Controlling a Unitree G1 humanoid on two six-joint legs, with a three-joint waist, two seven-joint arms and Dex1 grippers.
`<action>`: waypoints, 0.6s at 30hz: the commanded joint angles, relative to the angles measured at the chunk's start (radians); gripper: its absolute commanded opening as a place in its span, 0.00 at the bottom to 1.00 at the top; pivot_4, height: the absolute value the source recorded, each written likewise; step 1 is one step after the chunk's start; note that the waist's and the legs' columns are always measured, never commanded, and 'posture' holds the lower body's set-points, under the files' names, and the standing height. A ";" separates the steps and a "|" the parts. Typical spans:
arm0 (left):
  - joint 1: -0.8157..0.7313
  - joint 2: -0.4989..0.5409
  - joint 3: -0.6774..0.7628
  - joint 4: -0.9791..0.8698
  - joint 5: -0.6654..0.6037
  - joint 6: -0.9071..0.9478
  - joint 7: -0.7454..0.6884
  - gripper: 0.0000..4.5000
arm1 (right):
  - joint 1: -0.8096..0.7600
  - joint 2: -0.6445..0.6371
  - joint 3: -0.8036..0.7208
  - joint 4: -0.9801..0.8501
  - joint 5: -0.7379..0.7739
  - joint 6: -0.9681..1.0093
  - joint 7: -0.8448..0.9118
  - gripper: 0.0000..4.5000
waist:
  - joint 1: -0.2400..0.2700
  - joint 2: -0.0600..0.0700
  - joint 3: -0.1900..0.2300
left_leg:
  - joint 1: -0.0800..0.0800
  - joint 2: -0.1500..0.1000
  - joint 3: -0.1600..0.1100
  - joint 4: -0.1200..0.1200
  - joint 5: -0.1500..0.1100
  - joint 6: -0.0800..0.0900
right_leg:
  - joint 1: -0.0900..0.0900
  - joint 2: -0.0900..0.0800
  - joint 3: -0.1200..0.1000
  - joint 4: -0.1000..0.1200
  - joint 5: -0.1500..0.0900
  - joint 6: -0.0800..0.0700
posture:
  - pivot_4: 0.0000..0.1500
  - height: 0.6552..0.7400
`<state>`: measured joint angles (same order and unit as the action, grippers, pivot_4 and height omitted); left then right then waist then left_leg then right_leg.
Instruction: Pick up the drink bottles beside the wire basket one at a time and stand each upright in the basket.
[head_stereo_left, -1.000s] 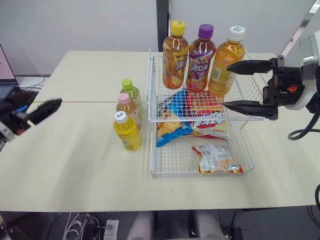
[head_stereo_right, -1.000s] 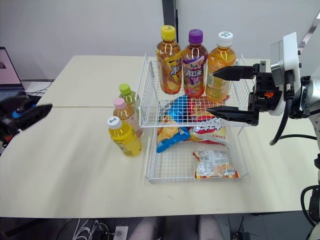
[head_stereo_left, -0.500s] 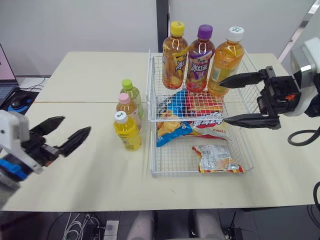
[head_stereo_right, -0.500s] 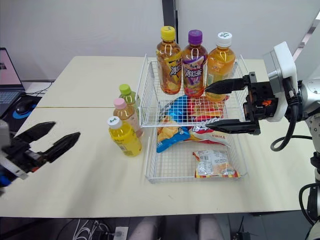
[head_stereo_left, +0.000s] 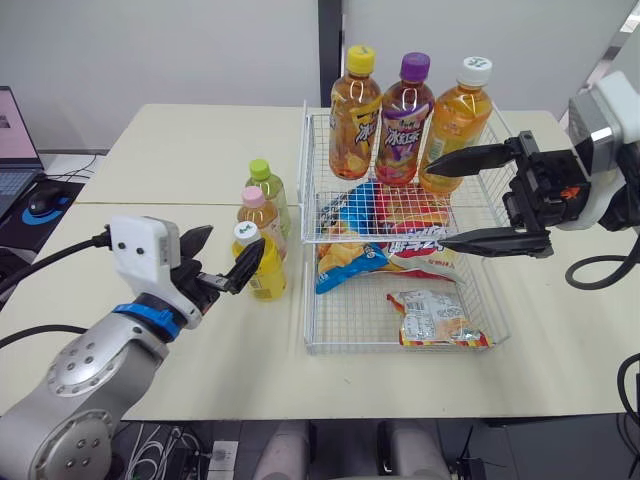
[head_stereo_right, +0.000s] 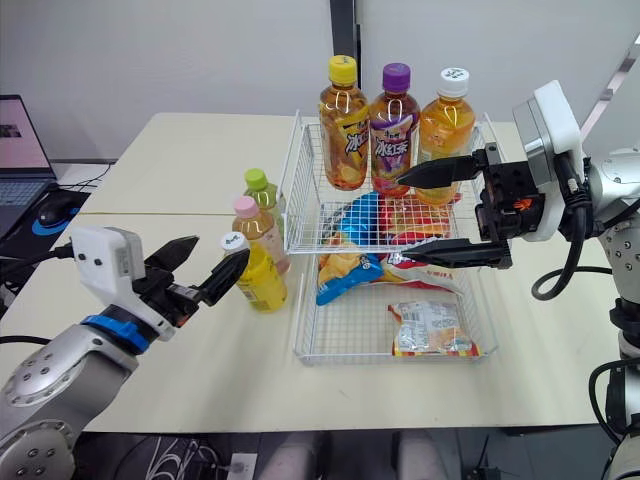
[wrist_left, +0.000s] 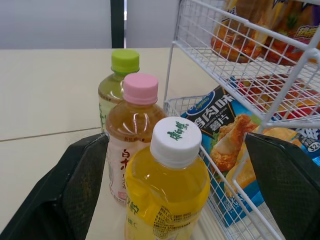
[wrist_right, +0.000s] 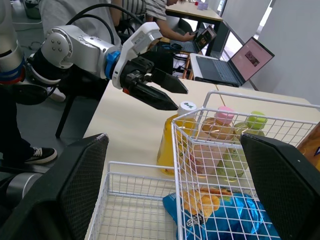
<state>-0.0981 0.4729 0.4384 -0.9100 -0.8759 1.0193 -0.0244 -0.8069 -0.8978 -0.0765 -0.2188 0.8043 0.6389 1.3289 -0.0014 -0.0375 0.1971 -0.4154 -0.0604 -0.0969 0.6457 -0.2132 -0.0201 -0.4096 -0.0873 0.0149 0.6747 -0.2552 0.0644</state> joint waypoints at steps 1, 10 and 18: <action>-0.029 0.004 -0.068 0.019 0.052 -0.022 0.039 1.00 | -0.030 -0.010 -0.021 -0.017 0.002 -0.003 0.000 1.00 | 0.000 0.000 0.000 | 0.000 0.000 0.000 0.000 0.000 0.000 | 0.000 0.000 0.000 0.000 0.000 0.000 | 1.00 1.00; -0.119 -0.010 -0.180 0.136 0.150 -0.060 0.050 1.00 | -0.031 -0.017 -0.028 -0.025 0.002 0.003 -0.012 1.00 | 0.001 0.000 0.000 | 0.000 0.000 -0.001 0.000 0.000 0.000 | 0.001 0.000 -0.001 -0.002 0.000 0.000 | 1.00 1.00; -0.121 -0.032 -0.211 0.124 0.174 -0.064 0.053 0.80 | -0.032 -0.023 -0.028 -0.029 0.002 0.008 -0.020 1.00 | 0.000 0.000 0.000 | 0.000 0.000 -0.001 -0.001 0.000 0.000 | 0.001 0.000 -0.001 -0.002 0.000 0.000 | 1.00 1.00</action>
<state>-0.2184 0.4473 0.2319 -0.7430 -0.7040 0.9726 0.0293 -0.8121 -0.9017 -0.0771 -0.2225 0.8043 0.6455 1.3086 -0.0013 -0.0376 0.1972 -0.4157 -0.0604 -0.0979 0.6450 -0.2132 -0.0200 -0.4087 -0.0870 0.0143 0.6722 -0.2552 0.0646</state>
